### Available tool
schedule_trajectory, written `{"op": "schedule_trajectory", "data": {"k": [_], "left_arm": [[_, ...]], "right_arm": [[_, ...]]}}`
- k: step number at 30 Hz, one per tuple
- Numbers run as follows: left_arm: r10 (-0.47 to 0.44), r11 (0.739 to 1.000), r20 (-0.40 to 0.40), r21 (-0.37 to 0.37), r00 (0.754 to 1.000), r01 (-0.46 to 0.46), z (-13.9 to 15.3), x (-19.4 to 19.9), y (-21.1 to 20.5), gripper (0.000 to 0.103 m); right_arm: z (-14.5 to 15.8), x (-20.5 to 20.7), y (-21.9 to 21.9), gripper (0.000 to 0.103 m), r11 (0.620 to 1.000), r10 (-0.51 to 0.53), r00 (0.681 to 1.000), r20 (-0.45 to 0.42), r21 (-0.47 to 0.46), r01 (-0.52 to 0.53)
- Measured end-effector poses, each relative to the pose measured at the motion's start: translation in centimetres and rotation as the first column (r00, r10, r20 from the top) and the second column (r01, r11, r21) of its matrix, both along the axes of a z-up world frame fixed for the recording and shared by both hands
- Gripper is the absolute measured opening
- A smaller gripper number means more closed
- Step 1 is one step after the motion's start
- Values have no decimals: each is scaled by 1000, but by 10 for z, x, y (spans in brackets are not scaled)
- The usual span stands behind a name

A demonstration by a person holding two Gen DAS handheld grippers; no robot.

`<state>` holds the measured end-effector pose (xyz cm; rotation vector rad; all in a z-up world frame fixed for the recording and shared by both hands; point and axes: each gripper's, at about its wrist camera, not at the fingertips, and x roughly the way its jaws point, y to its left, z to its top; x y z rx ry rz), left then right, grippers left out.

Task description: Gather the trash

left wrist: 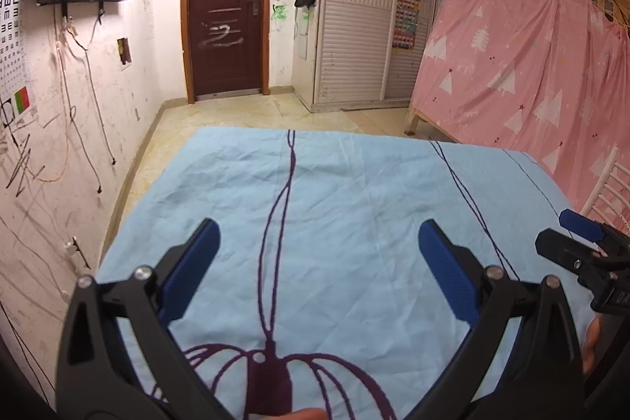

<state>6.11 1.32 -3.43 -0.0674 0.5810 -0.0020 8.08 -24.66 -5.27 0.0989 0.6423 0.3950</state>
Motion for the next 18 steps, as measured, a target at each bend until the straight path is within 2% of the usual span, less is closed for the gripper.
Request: {"op": "schedule_trajectory", "data": {"k": [18], "left_arm": [[-1, 1000, 1, -4, 1000, 1, 0, 1, 1, 97]], "right_arm": [[0, 0, 0, 94, 1000, -1, 1000, 3, -4, 1]]}}
